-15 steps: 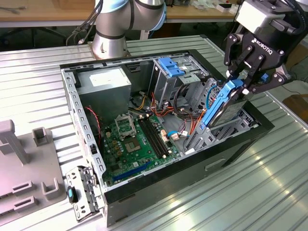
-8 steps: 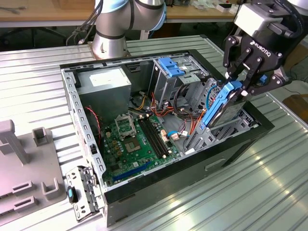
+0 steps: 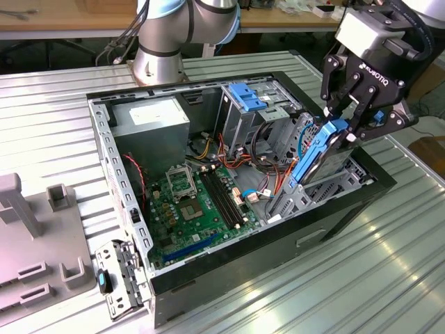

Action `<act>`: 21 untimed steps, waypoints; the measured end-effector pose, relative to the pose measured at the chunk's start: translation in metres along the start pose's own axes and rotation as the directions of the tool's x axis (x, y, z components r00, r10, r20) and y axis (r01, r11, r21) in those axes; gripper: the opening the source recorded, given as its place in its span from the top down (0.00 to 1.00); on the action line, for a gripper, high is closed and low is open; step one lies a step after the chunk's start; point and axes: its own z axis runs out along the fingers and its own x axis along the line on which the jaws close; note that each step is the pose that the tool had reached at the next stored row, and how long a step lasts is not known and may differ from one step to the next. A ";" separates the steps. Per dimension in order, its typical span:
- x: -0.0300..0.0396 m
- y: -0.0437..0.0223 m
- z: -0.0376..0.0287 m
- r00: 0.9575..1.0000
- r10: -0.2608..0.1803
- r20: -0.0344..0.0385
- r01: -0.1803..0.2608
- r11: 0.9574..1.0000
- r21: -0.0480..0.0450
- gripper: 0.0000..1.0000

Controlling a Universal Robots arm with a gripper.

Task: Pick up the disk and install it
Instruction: 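Insert the disk into the insertion slot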

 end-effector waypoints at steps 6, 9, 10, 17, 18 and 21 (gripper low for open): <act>0.0001 0.0002 0.0039 1.000 0.000 0.000 0.000 1.000 0.000 0.63; 0.0002 0.0002 0.0051 1.000 0.000 0.000 0.000 1.000 0.000 0.63; 0.0002 0.0002 0.0055 1.000 0.000 0.000 0.000 1.000 0.000 0.63; 0.0003 0.0004 0.0094 1.000 0.000 0.000 0.000 1.000 0.000 0.63; 0.0004 0.0004 0.0100 1.000 0.000 0.000 0.000 1.000 0.000 0.63; 0.0004 0.0005 0.0120 1.000 0.000 0.000 0.000 1.000 0.000 0.63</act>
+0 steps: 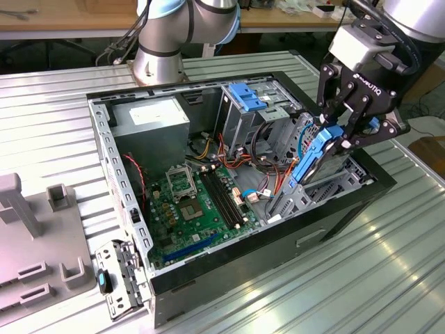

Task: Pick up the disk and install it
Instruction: 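Insert the disk into the insertion slot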

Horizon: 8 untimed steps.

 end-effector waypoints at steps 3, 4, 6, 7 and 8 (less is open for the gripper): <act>0.0001 0.0001 0.0015 1.000 0.000 0.000 0.000 1.000 0.000 0.63; 0.0001 0.0001 0.0020 1.000 0.000 0.000 0.000 1.000 0.000 0.63; 0.0001 0.0001 0.0031 1.000 0.000 0.000 0.000 1.000 0.000 0.63; 0.0001 0.0002 0.0036 1.000 0.000 0.000 0.000 1.000 0.000 0.63; 0.0001 0.0002 0.0040 1.000 0.000 0.000 0.000 1.000 0.000 0.63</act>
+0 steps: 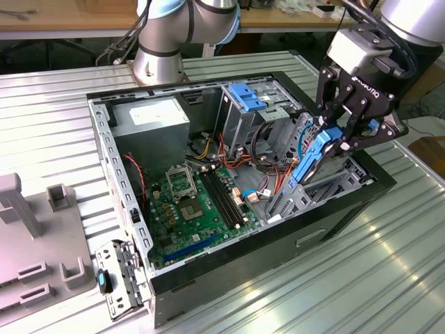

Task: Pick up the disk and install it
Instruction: 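Insert the disk into the insertion slot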

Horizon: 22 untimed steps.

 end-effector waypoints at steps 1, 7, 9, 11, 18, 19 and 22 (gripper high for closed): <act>0.0000 0.0000 0.0006 1.000 0.000 0.000 0.000 1.000 0.000 0.63; 0.0002 0.0001 0.0035 1.000 0.000 0.000 0.000 1.000 0.000 0.63; 0.0002 0.0002 0.0046 1.000 0.000 0.000 0.000 1.000 0.000 0.63; 0.0002 0.0002 0.0061 1.000 0.000 0.000 0.000 1.000 0.000 0.63; 0.0005 0.0005 0.0124 1.000 0.000 0.000 0.000 1.000 0.000 0.63; 0.0005 0.0005 0.0130 1.000 0.000 0.000 0.000 1.000 0.000 0.63; 0.0006 0.0006 0.0150 1.000 0.000 0.000 0.000 1.000 0.000 0.63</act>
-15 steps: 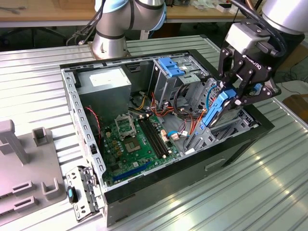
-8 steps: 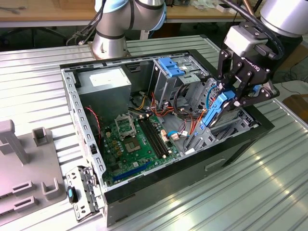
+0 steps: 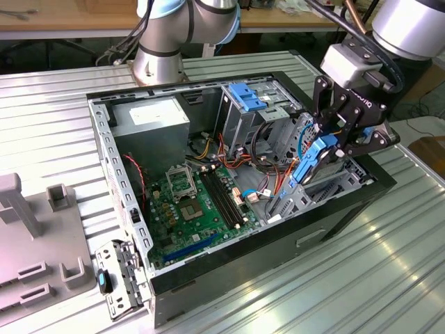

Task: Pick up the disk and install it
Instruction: 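Insert the disk into the insertion slot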

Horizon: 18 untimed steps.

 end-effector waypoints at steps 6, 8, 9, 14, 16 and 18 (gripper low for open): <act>0.0002 0.0002 0.0049 1.000 0.000 0.000 0.000 1.000 0.000 0.63; 0.0003 0.0002 0.0065 1.000 0.000 0.000 0.000 1.000 0.000 0.63; 0.0003 0.0003 0.0072 1.000 0.000 0.000 0.000 1.000 0.000 0.63; 0.0004 0.0004 0.0100 1.000 0.000 0.000 0.000 1.000 0.000 0.63; 0.0004 0.0004 0.0111 1.000 0.000 0.000 0.000 1.000 0.000 0.63; 0.0005 0.0004 0.0124 1.000 0.000 0.000 0.000 1.000 0.000 0.63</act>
